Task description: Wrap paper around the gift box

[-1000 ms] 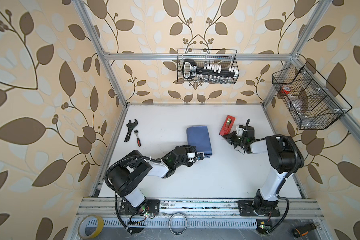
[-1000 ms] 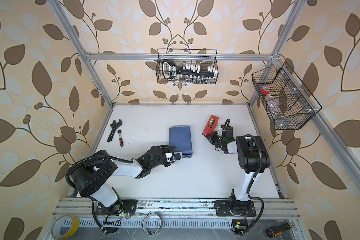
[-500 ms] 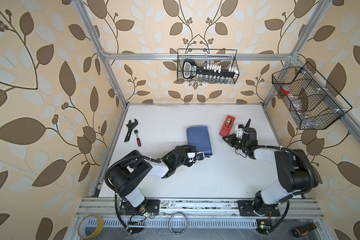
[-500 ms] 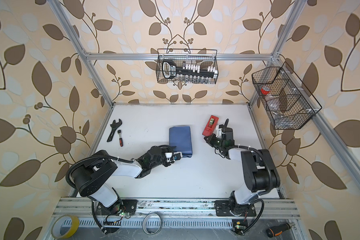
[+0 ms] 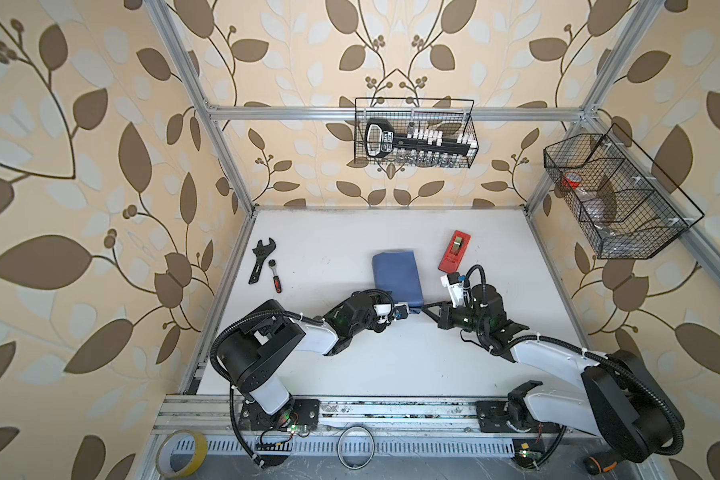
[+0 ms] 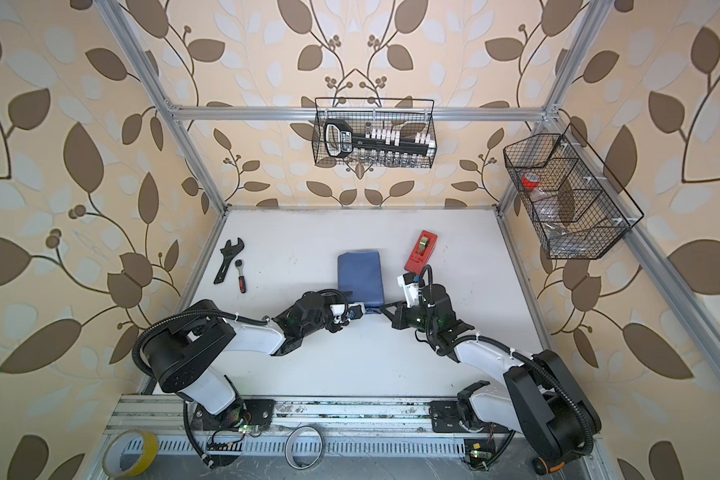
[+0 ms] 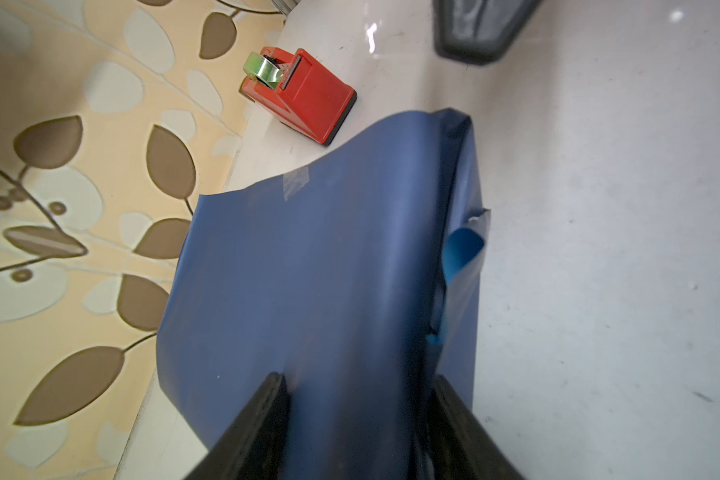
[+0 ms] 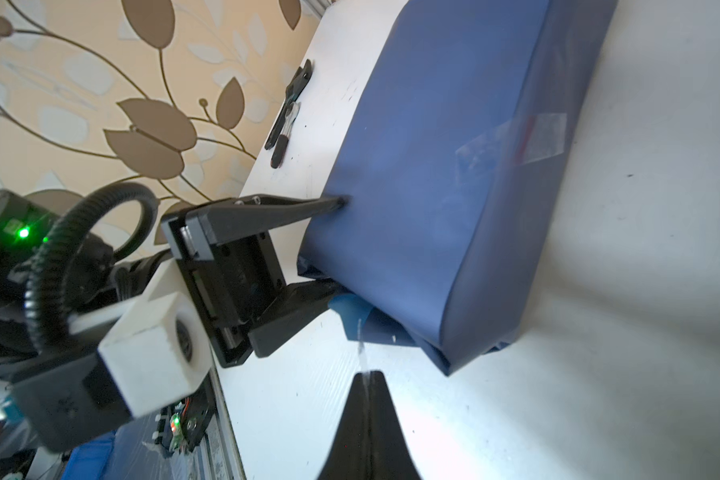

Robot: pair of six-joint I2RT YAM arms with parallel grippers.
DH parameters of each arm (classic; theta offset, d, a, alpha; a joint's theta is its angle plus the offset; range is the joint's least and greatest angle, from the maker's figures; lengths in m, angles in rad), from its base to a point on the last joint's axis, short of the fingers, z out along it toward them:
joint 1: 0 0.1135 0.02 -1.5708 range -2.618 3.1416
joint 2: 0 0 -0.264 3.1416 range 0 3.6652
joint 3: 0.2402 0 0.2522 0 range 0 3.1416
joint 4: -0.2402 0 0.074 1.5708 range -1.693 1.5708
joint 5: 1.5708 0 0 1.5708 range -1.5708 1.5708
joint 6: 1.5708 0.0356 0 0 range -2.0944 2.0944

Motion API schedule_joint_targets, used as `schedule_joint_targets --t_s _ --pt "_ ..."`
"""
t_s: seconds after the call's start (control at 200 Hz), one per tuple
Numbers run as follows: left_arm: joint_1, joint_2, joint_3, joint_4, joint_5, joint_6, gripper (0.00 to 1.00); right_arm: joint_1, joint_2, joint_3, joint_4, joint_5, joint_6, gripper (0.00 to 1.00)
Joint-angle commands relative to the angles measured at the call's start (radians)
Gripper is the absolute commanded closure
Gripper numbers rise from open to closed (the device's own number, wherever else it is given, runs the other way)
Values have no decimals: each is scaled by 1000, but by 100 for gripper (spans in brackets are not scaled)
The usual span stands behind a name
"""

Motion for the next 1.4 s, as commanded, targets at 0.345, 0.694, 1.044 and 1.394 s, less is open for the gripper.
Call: schedule_joint_targets --t_s 0.345,0.694,1.044,1.394 --pt "-1 27 -4 -109 -23 27 46 122 114 -4 175 -107 -94 100" --pt "-2 25 -4 -112 -23 24 46 153 265 44 267 -102 -85 100" --pt "-1 25 -1 -113 -21 26 46 155 330 85 323 -83 -56 100" --pt "-1 24 -2 -113 -20 24 46 151 375 115 345 -55 -30 100"
